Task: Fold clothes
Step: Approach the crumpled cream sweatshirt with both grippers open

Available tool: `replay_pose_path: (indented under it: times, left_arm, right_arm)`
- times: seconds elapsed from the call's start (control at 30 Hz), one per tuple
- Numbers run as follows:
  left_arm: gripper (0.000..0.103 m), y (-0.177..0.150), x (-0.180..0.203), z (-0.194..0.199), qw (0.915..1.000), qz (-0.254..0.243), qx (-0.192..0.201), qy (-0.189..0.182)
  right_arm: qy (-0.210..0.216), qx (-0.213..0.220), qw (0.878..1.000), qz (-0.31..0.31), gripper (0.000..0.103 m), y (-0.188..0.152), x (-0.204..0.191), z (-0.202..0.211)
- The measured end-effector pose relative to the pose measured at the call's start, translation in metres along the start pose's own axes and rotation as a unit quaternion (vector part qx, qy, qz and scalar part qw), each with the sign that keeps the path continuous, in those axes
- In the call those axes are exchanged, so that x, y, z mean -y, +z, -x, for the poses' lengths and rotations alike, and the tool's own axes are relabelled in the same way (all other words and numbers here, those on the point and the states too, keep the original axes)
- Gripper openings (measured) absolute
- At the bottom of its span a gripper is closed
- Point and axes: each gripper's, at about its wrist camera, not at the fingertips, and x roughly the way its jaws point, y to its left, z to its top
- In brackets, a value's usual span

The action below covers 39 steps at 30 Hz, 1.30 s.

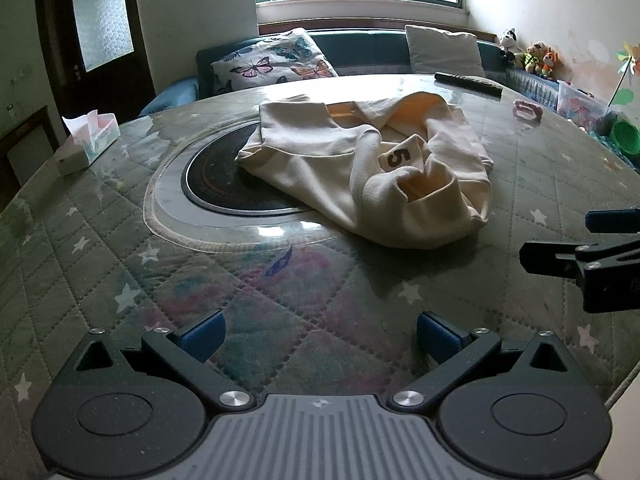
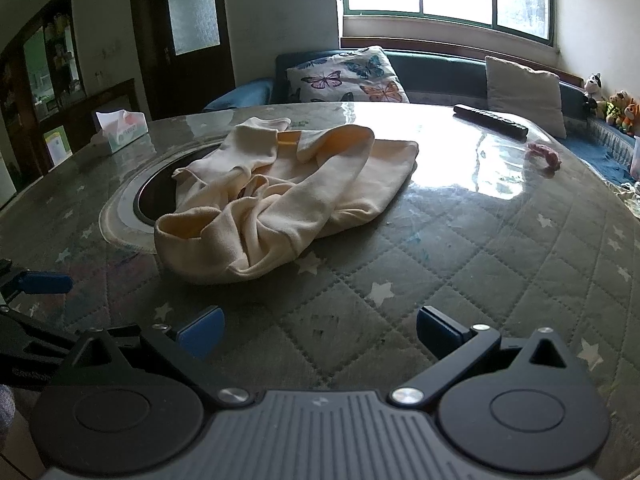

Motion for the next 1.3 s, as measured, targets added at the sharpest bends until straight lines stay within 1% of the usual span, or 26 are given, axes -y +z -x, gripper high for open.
replay_pose_path:
  times: [0.83,1.3]
  left_arm:
    - [0.103,0.006,0.002,-0.002,0.9999,-0.002,-0.009,0.005]
    - [0.103,0.023,-0.002,-0.012,0.9999,-0.004,-0.012,0.007]
  right_arm:
    - [0.004,-0.010,1.000,0.003,0.103,0.006,0.000,-0.008]
    - [0.008,-0.017,1.000,0.007,0.103,0.014,-0.003,-0.019]
